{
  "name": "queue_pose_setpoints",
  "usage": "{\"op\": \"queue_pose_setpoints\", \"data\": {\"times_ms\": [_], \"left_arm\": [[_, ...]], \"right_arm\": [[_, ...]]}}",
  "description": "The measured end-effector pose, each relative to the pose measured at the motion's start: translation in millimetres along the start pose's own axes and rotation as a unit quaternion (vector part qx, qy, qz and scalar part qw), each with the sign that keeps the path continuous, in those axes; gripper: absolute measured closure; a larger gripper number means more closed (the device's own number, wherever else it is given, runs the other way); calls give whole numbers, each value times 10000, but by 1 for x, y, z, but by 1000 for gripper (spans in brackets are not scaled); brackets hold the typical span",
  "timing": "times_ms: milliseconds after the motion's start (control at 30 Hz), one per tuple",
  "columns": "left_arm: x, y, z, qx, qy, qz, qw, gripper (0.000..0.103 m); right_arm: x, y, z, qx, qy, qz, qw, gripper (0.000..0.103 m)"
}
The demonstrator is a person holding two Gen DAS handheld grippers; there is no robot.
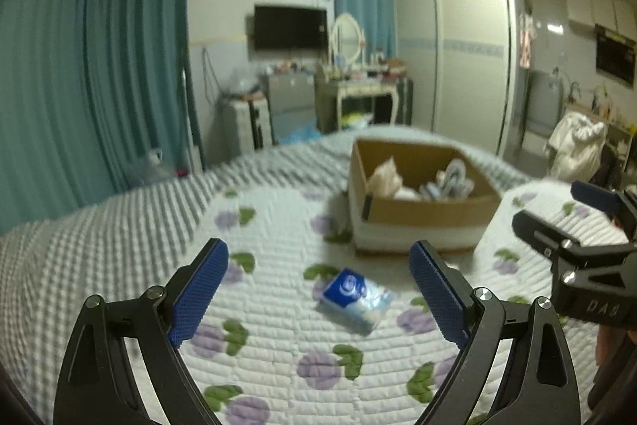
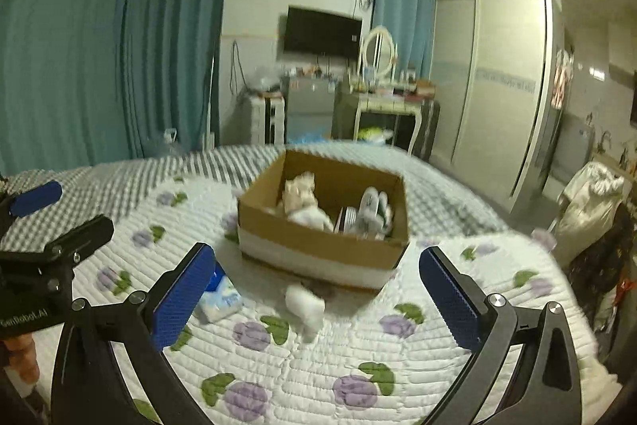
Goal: Organize soft objects
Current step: 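Grasp the blue tissue packet with the left tool while the right grasps the white cotton item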
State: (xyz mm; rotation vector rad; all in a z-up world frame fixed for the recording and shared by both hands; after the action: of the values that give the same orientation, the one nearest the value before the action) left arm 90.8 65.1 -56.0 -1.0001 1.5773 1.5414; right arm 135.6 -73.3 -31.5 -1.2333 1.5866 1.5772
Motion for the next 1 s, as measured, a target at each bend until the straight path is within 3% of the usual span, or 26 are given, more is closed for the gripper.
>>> {"op": "queue_pose_setpoints", "data": {"times_ms": [333,667,867,1000], "left_arm": [[43,-84,2,254,94,947,9951,9],[58,-132,0,569,-136,1404,9884,9],[73,-144,-10,663,-401,1592,9842,9],[74,-153,-13,719,-463,1643,9827,9]], "right_arm": [[40,-96,5,-121,-180,761,9969,0],[69,-154,15,-349,-204,1229,9916,11],[84,-173,17,-544,-258,1486,9871,24],[89,-177,18,-663,-259,1571,9850,46]]}}
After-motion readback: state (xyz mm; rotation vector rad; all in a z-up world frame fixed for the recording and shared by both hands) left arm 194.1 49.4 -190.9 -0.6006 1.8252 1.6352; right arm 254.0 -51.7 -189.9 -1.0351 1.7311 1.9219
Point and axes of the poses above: each gripper's, at about its wrist camera, not at the fingertips, and y roughly against the way its jaws point, z to its left, x to its underside, the point moved 2 cm from there along -y, roughly the way its jaws point, and after that the axes turned 8 degrees about x, right-handed, at the moved point
